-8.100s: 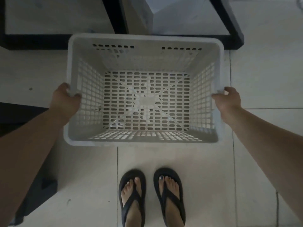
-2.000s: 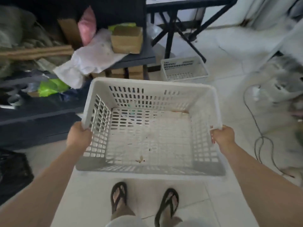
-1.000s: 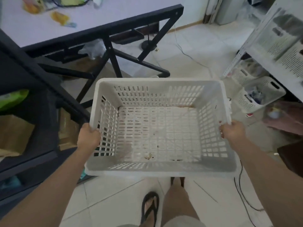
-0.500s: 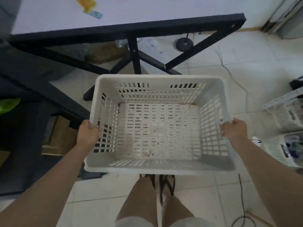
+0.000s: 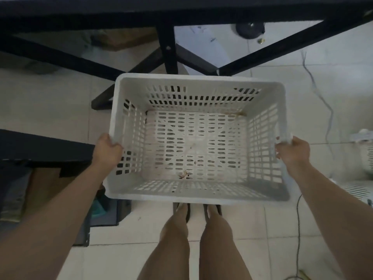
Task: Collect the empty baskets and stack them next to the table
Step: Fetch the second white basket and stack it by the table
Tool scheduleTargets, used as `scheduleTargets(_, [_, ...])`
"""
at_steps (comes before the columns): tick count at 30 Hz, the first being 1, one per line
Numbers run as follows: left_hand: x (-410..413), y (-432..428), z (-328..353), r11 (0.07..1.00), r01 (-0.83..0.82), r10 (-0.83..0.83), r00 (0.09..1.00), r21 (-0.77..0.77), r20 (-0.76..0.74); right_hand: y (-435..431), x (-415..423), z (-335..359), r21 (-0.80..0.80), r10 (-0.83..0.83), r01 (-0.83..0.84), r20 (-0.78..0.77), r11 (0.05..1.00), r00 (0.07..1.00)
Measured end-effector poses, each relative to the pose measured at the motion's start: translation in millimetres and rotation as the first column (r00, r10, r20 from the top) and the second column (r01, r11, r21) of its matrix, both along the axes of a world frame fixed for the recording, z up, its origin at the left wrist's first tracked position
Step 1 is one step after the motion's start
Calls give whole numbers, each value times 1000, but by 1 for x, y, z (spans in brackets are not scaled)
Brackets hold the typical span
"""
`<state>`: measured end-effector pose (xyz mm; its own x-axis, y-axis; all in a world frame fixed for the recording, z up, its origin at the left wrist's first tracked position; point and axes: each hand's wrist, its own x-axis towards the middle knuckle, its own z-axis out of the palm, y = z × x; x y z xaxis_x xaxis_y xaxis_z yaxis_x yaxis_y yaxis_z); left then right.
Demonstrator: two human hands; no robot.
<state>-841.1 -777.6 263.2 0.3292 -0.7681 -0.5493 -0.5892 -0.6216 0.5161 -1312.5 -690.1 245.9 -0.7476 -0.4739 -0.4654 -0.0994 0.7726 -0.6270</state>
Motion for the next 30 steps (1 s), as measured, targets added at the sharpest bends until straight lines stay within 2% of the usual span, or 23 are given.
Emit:
scheduleTargets(8, [-35, -57, -60, 999, -9, 7, 998, 33, 57, -52, -23, -72, 55, -37, 35, 25, 998, 999])
scheduleTargets(11, [-37, -68, -83, 994, -17, 12, 999, 109, 39, -61, -25, -101, 55, 3, -3, -1, 998, 1000])
scheduleTargets(13, [-37, -71, -95, 987, -26, 17, 998, 161, 56, -64, -23, -114, 33, 13, -11, -51, 999, 999])
scheduleTargets(18, [-39, -65, -98, 986, 6, -17, 998, 168, 64, -63, -18, -111, -64, 57, -57, -9, 996, 998])
scheduleTargets(26, [-44, -26, -49, 973, 118, -133, 989, 201, 62, -63, -17, -64, 227, 126, -136, 57, 964, 990])
scheduleTargets(30, [-42, -3, -16, 962, 127, -144, 988, 241, 55, -50, -10, -32, 323, 231, -245, 81, 914, 970])
